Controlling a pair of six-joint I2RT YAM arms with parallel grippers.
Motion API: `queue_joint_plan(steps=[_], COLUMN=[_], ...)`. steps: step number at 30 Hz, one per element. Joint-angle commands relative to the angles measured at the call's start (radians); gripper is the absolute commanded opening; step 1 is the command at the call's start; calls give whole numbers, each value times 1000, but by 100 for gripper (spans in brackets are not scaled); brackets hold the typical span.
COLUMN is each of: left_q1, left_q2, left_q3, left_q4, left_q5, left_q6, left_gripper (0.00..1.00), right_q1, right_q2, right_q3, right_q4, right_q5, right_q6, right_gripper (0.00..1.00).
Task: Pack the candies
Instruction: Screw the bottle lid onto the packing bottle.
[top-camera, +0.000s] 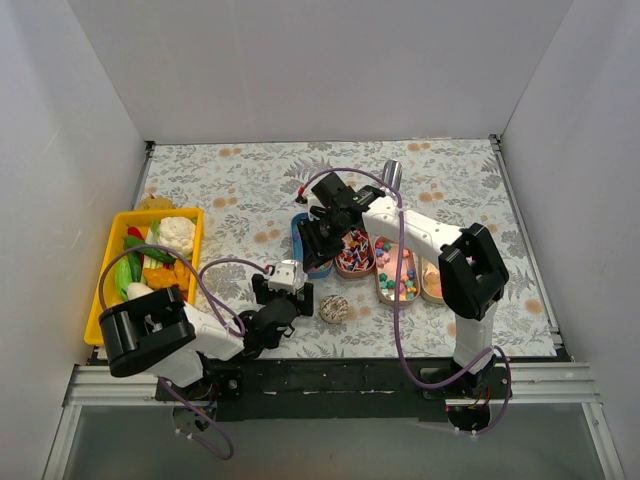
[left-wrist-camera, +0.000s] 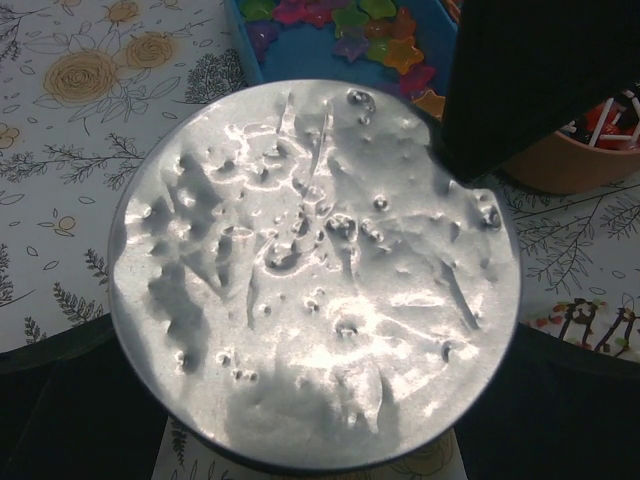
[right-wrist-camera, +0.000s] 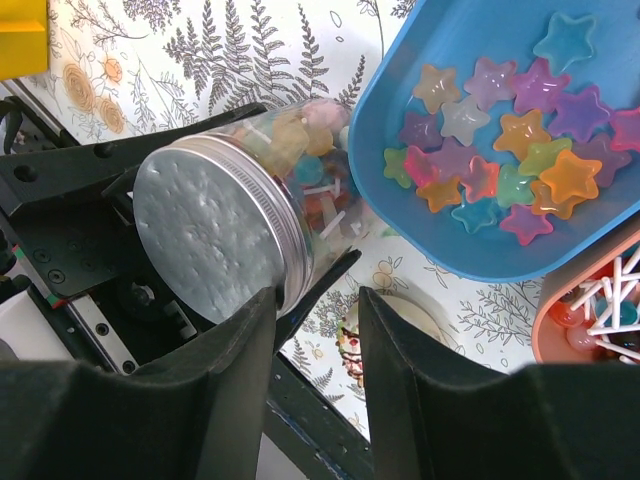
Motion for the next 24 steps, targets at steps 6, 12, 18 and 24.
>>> queue_joint_plan(steps=[6, 12, 18, 24], left_q1=[8, 8, 8, 8], left_q2=[-47, -23, 15, 55], left_q3=[-65, -93, -99, -87], left_q4=[49, 66, 65, 55], left_q5=[132, 158, 170, 157], left_q6=[9, 10, -1, -7], left_gripper=[84, 81, 81, 79], right_q1=[6, 7, 15, 24], right_q2=[9, 21, 72, 102], right_q3=[80, 104, 120, 130], right_q4=[-13, 27, 41, 48], right_q5=[5, -31, -75, -84], right_q6=[-11, -34, -56, -66], right_gripper=[45, 45, 38, 25])
